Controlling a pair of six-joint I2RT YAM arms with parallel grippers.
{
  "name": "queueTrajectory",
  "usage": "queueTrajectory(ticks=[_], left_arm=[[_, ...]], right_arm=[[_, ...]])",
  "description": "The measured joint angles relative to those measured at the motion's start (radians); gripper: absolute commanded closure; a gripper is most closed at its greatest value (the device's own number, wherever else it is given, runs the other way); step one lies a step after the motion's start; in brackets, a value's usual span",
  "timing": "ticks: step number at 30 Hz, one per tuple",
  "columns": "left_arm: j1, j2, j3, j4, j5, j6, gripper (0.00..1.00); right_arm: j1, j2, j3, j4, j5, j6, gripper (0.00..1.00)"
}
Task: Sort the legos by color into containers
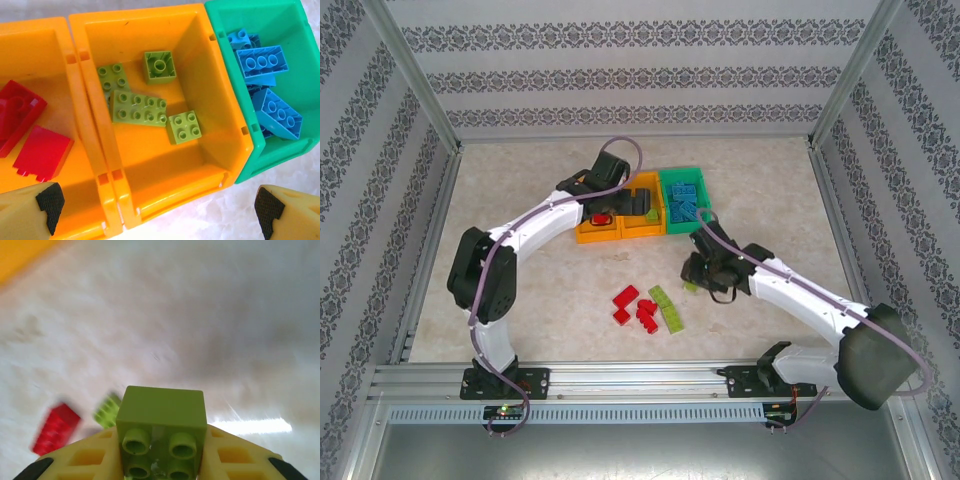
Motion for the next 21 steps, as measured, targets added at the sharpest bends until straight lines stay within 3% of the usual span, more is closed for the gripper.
queueTrajectory(ticks=[6,13,21], left_arm=[[0.008,-0.108,-0.15,0.056,-0.034,-0.001,0.0],[0.025,-0.18,-0.28,0.071,-0.073,-0.011,0.0],[0.026,-0.228,-0.414,0.072,-0.036,-0.012,0.0]], right_arm=[[-0.096,0.2,0.184,0.172,-0.058,-0.152,0.71],[-0.121,0.496,0.48,0.285,-0.19,-0.253,0.68],[-0.15,0.735,0.729,0.269,-0.249,-0.296,0.45]])
